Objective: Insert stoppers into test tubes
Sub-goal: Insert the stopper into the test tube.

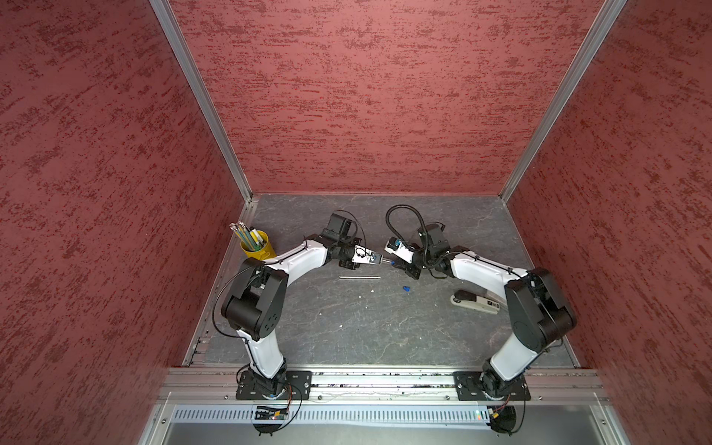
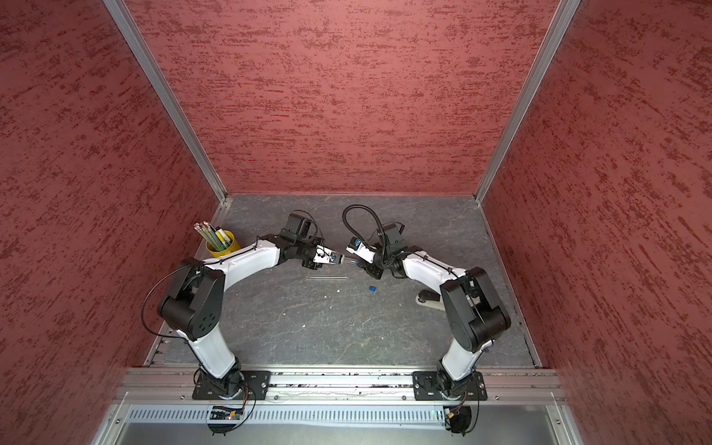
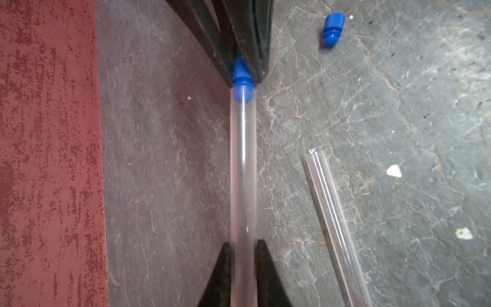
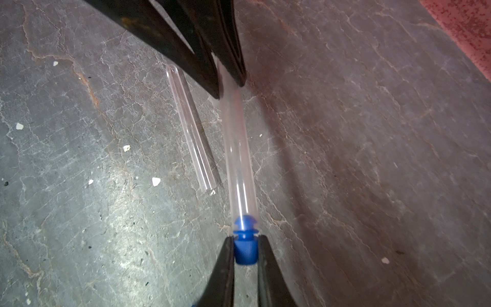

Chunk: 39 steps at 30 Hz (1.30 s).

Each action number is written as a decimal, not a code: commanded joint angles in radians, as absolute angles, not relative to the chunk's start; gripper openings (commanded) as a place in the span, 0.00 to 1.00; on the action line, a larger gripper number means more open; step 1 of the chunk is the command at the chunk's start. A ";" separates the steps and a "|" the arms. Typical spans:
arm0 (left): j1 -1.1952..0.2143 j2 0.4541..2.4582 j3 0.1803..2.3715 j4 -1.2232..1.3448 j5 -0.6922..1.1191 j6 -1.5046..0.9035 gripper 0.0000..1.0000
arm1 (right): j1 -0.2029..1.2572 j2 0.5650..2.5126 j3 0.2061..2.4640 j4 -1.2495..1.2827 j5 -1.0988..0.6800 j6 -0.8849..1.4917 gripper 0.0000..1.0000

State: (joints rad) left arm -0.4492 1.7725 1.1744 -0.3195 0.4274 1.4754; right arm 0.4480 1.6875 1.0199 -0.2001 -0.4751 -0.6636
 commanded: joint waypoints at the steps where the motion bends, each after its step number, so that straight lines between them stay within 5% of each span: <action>1: -0.458 1.771 1.162 -0.284 0.429 1.500 0.15 | 0.457 1.694 1.055 -0.207 -0.511 -0.695 0.15; 19: -0.465 1.763 1.152 -0.260 0.402 1.527 0.15 | 0.464 1.697 1.062 -0.222 -0.483 -0.696 0.15; 39: -0.445 1.778 1.140 -0.269 0.417 1.493 0.15 | 0.462 1.674 1.027 -0.196 -0.403 -0.695 0.50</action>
State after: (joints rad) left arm -0.4515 1.7725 1.1561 -0.2733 0.3992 1.5112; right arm 0.4576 1.6886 1.0336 -0.2131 -0.4297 -0.6891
